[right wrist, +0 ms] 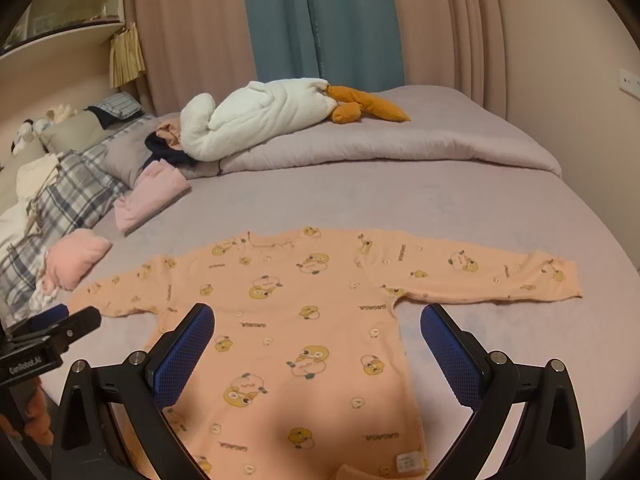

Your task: Fold small clothes

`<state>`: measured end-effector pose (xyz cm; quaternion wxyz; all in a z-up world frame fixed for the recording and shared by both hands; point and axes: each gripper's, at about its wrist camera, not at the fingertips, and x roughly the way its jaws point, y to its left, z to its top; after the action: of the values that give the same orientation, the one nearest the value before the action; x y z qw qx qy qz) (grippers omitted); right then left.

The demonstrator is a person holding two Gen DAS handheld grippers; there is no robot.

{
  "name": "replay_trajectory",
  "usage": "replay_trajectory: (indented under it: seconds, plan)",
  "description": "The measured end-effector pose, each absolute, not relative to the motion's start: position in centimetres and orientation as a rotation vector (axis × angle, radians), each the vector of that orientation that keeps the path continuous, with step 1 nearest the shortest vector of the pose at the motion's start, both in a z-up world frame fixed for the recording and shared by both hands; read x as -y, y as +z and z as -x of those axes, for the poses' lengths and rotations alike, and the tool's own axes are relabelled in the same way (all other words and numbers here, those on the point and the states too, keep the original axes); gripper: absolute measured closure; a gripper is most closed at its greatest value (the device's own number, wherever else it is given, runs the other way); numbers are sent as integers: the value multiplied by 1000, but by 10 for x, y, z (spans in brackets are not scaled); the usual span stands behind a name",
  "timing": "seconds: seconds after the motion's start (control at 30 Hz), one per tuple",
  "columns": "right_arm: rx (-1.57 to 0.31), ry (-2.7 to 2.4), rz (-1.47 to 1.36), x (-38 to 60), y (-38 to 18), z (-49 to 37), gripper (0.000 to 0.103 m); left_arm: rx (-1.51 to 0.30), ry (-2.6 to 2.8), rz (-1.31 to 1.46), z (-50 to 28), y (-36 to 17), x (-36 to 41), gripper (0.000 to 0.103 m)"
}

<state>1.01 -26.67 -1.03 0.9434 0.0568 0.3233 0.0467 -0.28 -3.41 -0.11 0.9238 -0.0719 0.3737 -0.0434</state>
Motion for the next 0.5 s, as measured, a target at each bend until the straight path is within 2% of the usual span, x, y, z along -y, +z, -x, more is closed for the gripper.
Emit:
replay_trajectory:
  seconds: [0.5]
  plan:
    - [-665, 88, -110, 266, -10, -10, 1, -762, -129, 150, 6, 0, 37, 8]
